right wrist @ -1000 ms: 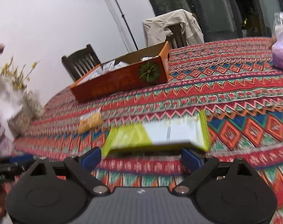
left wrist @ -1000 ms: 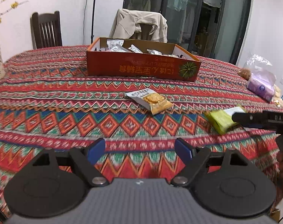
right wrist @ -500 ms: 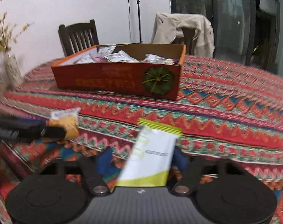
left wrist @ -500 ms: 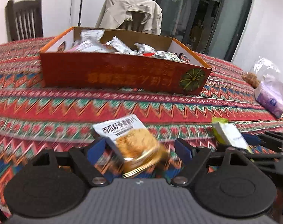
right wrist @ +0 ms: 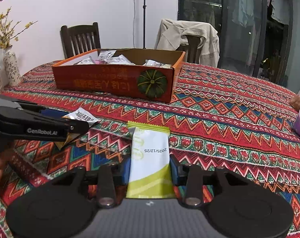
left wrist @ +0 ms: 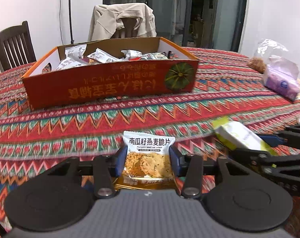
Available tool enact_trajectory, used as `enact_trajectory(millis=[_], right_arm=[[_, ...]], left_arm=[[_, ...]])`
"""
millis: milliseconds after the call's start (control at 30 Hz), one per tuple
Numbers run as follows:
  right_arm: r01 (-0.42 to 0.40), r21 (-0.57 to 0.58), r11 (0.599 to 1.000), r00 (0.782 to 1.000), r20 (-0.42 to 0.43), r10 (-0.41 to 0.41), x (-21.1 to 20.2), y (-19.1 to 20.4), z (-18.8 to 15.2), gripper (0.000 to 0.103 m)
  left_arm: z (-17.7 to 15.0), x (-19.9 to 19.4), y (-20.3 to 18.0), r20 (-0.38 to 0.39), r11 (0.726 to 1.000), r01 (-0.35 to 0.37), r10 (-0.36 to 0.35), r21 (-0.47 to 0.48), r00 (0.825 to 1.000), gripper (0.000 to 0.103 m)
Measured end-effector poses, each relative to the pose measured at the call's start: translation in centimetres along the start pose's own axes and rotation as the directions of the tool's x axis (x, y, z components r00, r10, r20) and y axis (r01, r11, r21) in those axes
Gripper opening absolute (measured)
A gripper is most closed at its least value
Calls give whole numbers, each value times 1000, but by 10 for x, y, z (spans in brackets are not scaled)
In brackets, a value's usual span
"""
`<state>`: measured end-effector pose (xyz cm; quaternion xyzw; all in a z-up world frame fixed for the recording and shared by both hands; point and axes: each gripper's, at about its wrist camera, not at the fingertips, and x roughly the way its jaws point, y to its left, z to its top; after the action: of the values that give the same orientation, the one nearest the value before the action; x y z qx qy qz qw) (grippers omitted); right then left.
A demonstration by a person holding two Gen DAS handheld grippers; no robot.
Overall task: Organize snacks
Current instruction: 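Grasp a pumpkin-seed crisp packet with the left gripper while the right grasps a green-and-white bar, then carry both items over the orange box and open both grippers to drop them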
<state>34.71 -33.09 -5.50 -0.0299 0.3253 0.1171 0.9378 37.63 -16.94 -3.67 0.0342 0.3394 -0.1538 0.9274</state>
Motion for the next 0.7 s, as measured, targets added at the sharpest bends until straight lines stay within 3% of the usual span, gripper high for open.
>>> enact_trajectory(millis=[400, 700], right_arm=[[-66, -10, 998, 998, 15, 67, -53, 31, -26, 37], [-80, -47, 996, 995, 57, 83, -87, 67, -25, 37]], left_arm=[[-47, -102, 19, 78, 996, -19, 26, -88, 997, 46], [-64, -149, 40, 138, 991, -26, 45, -134, 989, 46]])
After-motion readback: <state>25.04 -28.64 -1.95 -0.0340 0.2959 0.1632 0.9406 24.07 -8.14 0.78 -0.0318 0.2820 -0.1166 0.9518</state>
